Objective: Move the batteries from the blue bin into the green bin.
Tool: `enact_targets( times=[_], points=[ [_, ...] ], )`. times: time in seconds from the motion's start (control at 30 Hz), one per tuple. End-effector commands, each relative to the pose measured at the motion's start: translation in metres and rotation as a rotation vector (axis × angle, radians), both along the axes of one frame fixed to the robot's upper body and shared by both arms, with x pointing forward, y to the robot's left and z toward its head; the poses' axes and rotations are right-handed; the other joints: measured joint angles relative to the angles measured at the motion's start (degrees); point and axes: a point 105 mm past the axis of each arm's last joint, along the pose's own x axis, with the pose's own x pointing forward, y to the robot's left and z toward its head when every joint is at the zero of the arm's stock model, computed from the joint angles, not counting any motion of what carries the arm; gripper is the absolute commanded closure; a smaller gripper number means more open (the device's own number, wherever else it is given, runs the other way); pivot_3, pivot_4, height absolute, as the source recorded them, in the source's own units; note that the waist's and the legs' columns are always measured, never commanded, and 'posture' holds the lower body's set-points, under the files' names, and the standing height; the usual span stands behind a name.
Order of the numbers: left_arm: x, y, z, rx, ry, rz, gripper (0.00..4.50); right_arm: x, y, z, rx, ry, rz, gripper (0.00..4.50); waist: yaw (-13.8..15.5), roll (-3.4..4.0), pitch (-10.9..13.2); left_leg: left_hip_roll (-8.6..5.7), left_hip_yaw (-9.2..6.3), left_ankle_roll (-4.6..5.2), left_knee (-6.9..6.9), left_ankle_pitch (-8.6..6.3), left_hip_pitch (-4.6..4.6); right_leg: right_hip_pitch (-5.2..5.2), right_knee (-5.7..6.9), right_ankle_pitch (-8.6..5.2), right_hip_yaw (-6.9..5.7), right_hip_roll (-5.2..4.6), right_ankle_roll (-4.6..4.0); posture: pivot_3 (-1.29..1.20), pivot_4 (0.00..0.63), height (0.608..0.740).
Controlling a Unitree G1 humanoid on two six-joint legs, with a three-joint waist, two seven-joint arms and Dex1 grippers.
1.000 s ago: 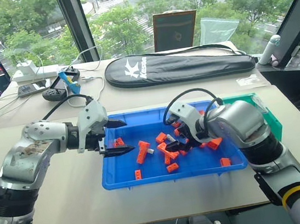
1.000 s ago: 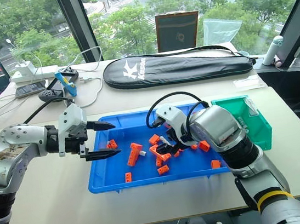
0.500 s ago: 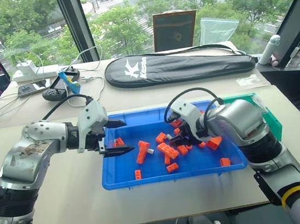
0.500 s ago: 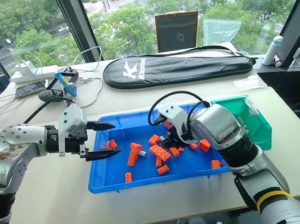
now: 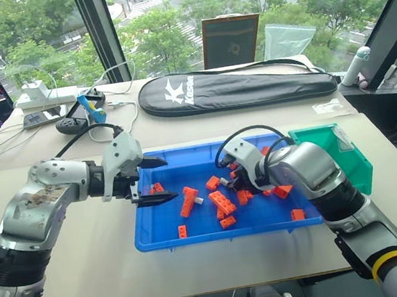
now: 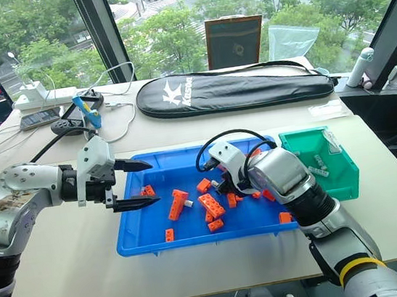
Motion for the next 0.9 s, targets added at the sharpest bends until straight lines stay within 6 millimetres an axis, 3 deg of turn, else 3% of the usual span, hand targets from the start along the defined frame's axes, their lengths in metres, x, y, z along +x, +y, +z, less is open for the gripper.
enact_targets(
  times=[0.03,0.23,0.3,0.43,0.57,0.63,0.77,0.9],
  points=[
    [0.001,-0.002,0.009,0.005,-0.049,-0.015,0.00,0.001,0.000,0.014,0.016,-0.042,0.015,4.25,0.03,0.00,0.00,0.00,0.00,0.00,0.00,0.00,0.00,0.00,0.00,0.00,0.00,0.00,0.00,0.00,0.150,0.740],
    [0.002,-0.005,0.009,0.000,-0.046,-0.031,0.00,-0.002,-0.002,0.049,0.069,-0.100,0.032,4.25,0.05,0.00,0.01,0.00,0.00,0.00,0.00,0.00,-0.03,-0.03,0.00,0.00,0.00,0.00,0.00,0.00,0.150,0.740],
    [0.004,-0.007,0.009,-0.009,-0.044,-0.044,0.00,-0.004,-0.011,0.076,0.108,-0.144,0.029,4.25,0.12,0.00,0.01,0.00,0.00,0.00,0.00,0.00,-0.03,-0.03,0.00,0.00,0.00,0.00,0.00,0.00,0.150,0.740],
    [0.008,-0.013,0.009,-0.021,-0.041,-0.073,0.00,-0.001,-0.053,0.119,0.141,-0.252,-0.062,4.25,0.63,-0.01,0.02,-0.03,-0.02,0.00,0.01,0.00,-0.08,0.00,-0.07,0.00,-0.01,-0.01,0.00,0.00,0.150,0.740],
    [0.012,-0.019,0.008,-0.029,-0.040,-0.106,0.00,-0.001,-0.117,0.147,0.079,-0.361,-0.214,4.25,1.04,-0.03,0.02,-0.03,0.01,0.00,-0.01,0.00,-0.11,0.03,-0.19,0.00,-0.03,-0.01,0.00,0.00,0.150,0.740],
    [0.013,-0.021,0.008,-0.029,-0.041,-0.116,0.00,-0.004,-0.139,0.151,0.045,-0.385,-0.255,4.25,1.25,-0.04,0.03,-0.04,0.01,0.01,-0.01,-0.01,-0.17,0.02,-0.26,0.00,-0.02,-0.02,0.00,0.00,0.150,0.740],
    [0.016,-0.024,0.010,-0.037,-0.038,-0.139,0.00,-0.009,-0.172,0.130,-0.045,-0.346,-0.322,4.25,1.03,-0.04,0.03,0.01,0.10,0.01,-0.02,-0.01,-0.19,-0.01,-0.28,0.00,0.00,-0.02,0.00,0.00,0.150,0.740],
    [0.019,-0.023,0.015,-0.047,-0.041,-0.129,0.00,-0.011,-0.179,0.097,-0.085,-0.278,-0.319,4.25,0.37,-0.04,0.03,0.03,0.13,0.01,0.00,0.00,-0.18,-0.02,-0.24,0.00,0.02,-0.01,-0.01,0.00,0.150,0.740]
  ],
)
